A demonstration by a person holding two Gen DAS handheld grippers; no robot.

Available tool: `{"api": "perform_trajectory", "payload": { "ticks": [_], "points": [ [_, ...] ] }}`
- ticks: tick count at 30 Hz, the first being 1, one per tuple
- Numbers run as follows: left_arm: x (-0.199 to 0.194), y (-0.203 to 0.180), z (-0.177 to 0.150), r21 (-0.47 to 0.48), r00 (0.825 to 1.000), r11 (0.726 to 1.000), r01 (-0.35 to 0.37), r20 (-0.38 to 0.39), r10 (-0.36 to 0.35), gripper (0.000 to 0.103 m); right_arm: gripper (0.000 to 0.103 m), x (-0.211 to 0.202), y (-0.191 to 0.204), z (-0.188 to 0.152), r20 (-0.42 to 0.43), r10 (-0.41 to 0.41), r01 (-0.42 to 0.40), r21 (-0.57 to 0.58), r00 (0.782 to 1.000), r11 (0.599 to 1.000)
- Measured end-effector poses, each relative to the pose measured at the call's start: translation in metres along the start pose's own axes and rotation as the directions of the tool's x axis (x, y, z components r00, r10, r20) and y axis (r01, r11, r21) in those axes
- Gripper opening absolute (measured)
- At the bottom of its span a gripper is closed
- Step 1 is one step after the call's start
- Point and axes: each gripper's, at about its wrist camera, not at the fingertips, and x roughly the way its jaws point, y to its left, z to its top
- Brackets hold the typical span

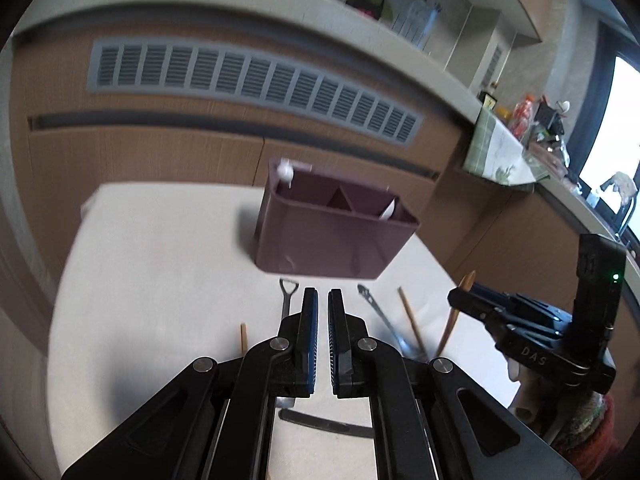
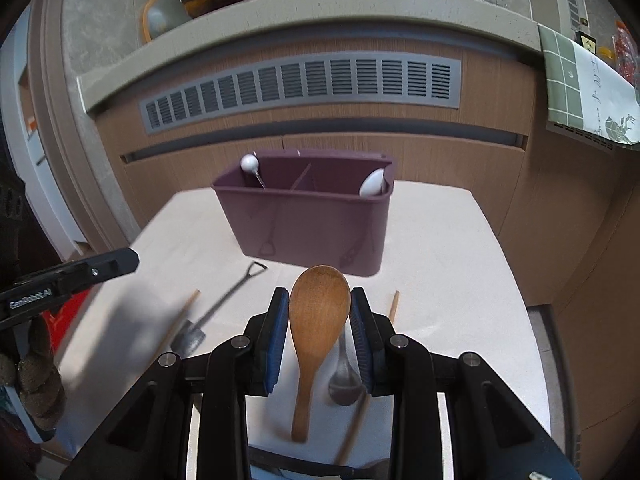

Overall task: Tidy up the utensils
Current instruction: 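Lift chopstick with left tool while right tool holds the wooden spoon, then lower chopstick and wooden spoon into the maroon caddy, opening both tools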

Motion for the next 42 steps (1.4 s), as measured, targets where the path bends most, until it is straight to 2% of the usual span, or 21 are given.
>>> {"api": "perform_trajectory", "payload": {
  "ticks": [4,6,11,15,18,21,24,29,32,35,36,39,42],
  "points": [
    [-0.005,0.003,0.004,0.01,1.0,1.0,-0.014,0.003,0.014,0.005,0.028,-0.005,0.003,0.004,0.012,0.012,-0.012,-0.01,1.0,1.0],
    [0.003,0.005,0.002,0.04,0.996,0.998,-0.057,-0.065,0.06,0.005,0.028,-0.006,0.003,0.004,0.011,0.01,-0.009,-0.016,1.0,1.0],
    [0.029,0.019,-0.033,0.061,0.96,0.991,-0.118,-0.249,0.129,0.007,0.028,-0.004,-0.001,0.001,-0.002,-0.008,0.008,-0.016,1.0,1.0],
    [0.046,0.026,-0.054,0.067,0.927,0.978,-0.197,-0.311,0.208,0.008,0.028,-0.001,-0.003,-0.001,-0.006,-0.004,0.004,-0.001,1.0,1.0],
    [0.058,0.026,-0.062,0.08,0.909,0.971,-0.225,-0.341,0.239,0.008,0.028,0.001,-0.003,0.0,-0.007,-0.004,0.004,0.002,1.0,1.0],
    [0.066,0.025,-0.065,0.085,0.9,0.971,-0.224,-0.364,0.24,0.008,0.028,0.0,-0.003,-0.001,-0.003,-0.008,0.008,-0.001,1.0,1.0],
    [0.069,0.024,-0.063,0.101,0.898,0.967,-0.234,-0.358,0.255,0.008,0.028,-0.001,-0.004,-0.002,0.001,-0.014,0.014,0.001,1.0,1.0],
    [0.072,0.023,-0.061,0.133,0.899,0.967,-0.217,-0.36,0.252,0.008,0.028,-0.002,-0.005,-0.003,0.006,-0.014,0.014,0.001,1.0,1.0],
    [0.074,0.028,-0.057,0.118,0.903,0.977,-0.179,-0.375,0.21,0.007,0.028,-0.003,-0.004,-0.003,0.014,-0.015,0.015,0.003,1.0,1.0],
    [0.075,0.038,-0.051,0.04,0.918,0.988,-0.15,-0.365,0.154,0.005,0.028,-0.008,-0.004,-0.001,0.034,-0.017,0.017,0.01,0.999,1.0],
    [0.07,0.039,-0.047,0.005,0.93,0.99,-0.139,-0.343,0.133,0.005,0.028,-0.011,-0.004,-0.001,0.039,-0.017,0.016,0.011,0.999,1.0],
    [0.047,0.032,-0.032,-0.031,0.966,0.995,-0.096,-0.243,0.085,0.005,0.028,-0.022,-0.004,0.0,0.055,-0.024,0.024,-0.008,0.998,1.0],
    [0.026,0.018,-0.015,-0.024,0.987,0.998,-0.06,-0.148,0.056,0.005,0.028,-0.034,-0.004,0.003,0.071,-0.024,0.026,-0.027,0.997,0.999]
  ]
}}
